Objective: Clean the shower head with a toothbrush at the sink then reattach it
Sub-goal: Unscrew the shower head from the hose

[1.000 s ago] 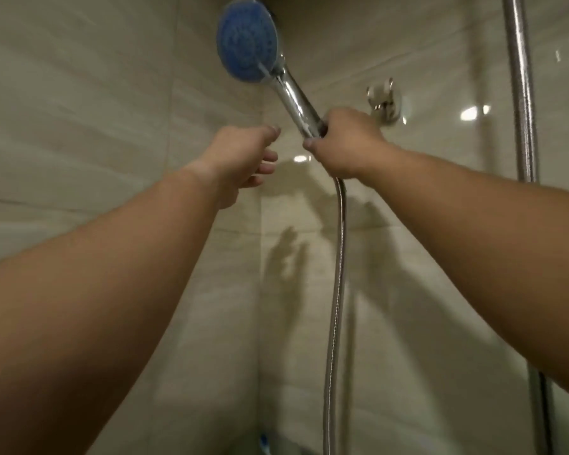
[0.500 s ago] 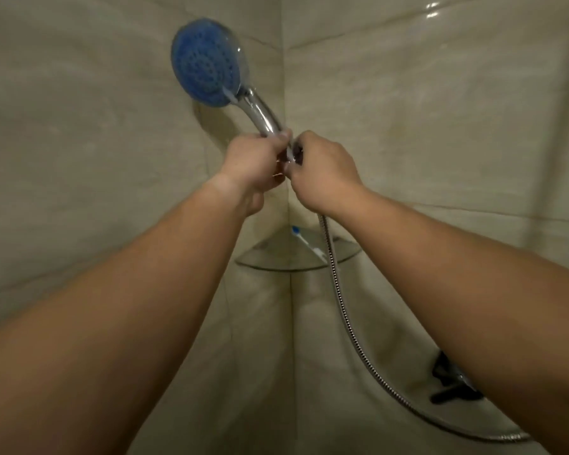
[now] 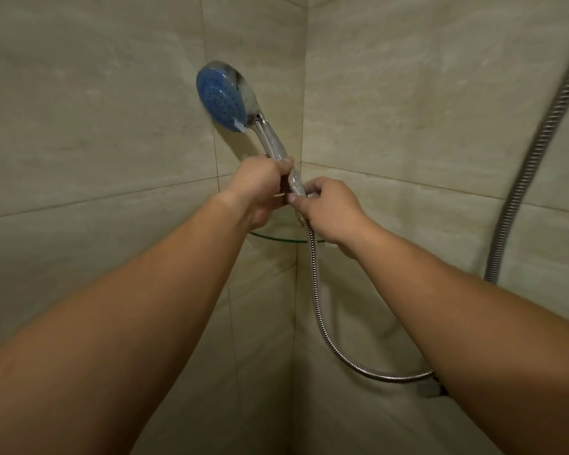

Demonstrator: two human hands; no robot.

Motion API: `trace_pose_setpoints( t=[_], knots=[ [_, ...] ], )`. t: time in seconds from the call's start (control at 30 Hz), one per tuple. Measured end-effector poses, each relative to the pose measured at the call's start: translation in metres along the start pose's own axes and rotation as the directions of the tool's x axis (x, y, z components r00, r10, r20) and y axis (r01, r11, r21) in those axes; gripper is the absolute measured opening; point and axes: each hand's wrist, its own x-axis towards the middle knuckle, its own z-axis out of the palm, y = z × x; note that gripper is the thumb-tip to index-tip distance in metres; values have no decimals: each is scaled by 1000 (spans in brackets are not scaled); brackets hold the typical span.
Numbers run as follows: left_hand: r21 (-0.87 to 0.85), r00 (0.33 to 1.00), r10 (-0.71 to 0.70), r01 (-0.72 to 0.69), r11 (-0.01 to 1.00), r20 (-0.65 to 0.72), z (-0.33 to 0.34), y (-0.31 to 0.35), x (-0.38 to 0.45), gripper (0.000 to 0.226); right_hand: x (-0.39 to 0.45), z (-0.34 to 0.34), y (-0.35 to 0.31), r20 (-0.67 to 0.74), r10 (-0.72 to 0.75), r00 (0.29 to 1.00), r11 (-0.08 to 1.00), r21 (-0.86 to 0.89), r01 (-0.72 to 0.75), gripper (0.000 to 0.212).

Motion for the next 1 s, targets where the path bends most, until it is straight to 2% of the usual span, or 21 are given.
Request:
trace_pose_setpoints(
  t=[0.1,0.33,0.47,0.67,0.77,0.87,0.93,1.0],
  knots=[
    [-5,999,-9,8,1000,-45,10,-21,-10,8,-7,-5,28,153,43,987,992,112,-60,18],
    [-6,984,-27,26,1000,-178,8,-66,-33,18,-27,3,64,383,54,922,978,164,-125,5],
    [-23,979,-35,31,999,-200,-9,-75,-41,16,-39,17,66,463,67,884,984,114,-134,10],
    [-8,989,-6,5,1000,-149,-40,-84,-55,16,-57,50,60,414,67,908,983,128,-131,12],
    [17,984,6,-3,1000,-177,-50,-90,-60,16,-66,63,61,405,55,912,984,133,-118,10],
    [-35,972,2,-10,999,-234,-48,-94,-62,14,-63,65,64,329,38,944,999,0,-41,7],
    [-73,963,-5,-16,997,-268,-44,-97,-60,7,-60,61,67,244,11,970,992,-121,19,17],
    [-101,958,-13,-17,995,-286,-41,-99,-59,6,-56,57,69,239,1,971,990,-135,32,24]
  ],
)
